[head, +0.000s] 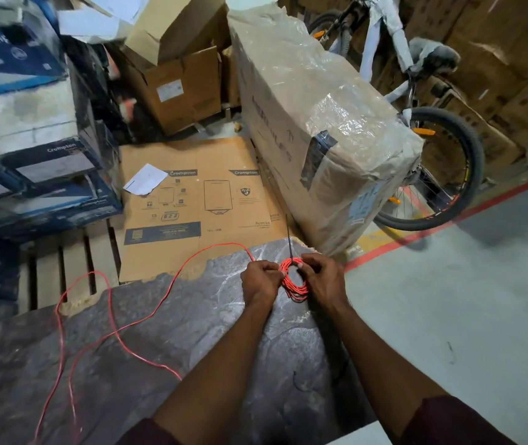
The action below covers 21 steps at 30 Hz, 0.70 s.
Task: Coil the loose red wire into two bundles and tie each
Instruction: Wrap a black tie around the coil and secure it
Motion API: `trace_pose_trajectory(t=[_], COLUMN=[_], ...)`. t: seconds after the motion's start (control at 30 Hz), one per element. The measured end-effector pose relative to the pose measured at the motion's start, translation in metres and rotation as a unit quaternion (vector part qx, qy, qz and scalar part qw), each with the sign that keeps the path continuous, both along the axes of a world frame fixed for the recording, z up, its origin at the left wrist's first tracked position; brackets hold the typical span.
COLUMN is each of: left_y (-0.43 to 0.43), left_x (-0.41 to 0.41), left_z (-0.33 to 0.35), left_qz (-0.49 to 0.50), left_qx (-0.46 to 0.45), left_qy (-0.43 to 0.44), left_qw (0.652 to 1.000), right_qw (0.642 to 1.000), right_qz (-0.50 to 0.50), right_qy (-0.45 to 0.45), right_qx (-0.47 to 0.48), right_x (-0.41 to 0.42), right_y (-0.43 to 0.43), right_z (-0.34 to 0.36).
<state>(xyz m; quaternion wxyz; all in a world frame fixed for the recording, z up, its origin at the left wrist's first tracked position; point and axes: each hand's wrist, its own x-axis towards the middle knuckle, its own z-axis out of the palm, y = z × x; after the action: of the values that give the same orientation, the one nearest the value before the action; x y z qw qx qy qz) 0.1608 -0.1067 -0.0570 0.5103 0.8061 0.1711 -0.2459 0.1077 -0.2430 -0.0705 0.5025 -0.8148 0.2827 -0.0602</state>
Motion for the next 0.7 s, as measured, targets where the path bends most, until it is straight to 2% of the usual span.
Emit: trace_pose_trajectory(t=[0.13, 0.3, 0.6, 0.7], left_y=[0.001, 0.008, 0.057, 0.087], left_x=[-0.004, -0.010, -0.031, -0.040], left_z=[-0.001, 0.003, 0.019, 0.023], left_qz=[-0.007, 0.002, 0.058, 0.062], left_qx=[-0.003, -0.015, -0.064, -0.064], left_qy=[-0.020, -0.031, -0.015, -0.035], left_qw=[1.000, 0.999, 0.996, 0.995], right_qw=[0.999, 0.999, 0.995, 0.989], right_qz=[0.038, -0.008, -0.008, 0.018], right_qy=[0.007, 0.006, 0.010, -0.056], right_qx=[0.006, -0.034, -0.103, -0.134], right_x=[-0.002, -0.003, -0.023, -0.026], right_y=[0.001, 0.002, 0.024, 0.055], right_z=[-0.001, 0.006, 0.024, 0.033])
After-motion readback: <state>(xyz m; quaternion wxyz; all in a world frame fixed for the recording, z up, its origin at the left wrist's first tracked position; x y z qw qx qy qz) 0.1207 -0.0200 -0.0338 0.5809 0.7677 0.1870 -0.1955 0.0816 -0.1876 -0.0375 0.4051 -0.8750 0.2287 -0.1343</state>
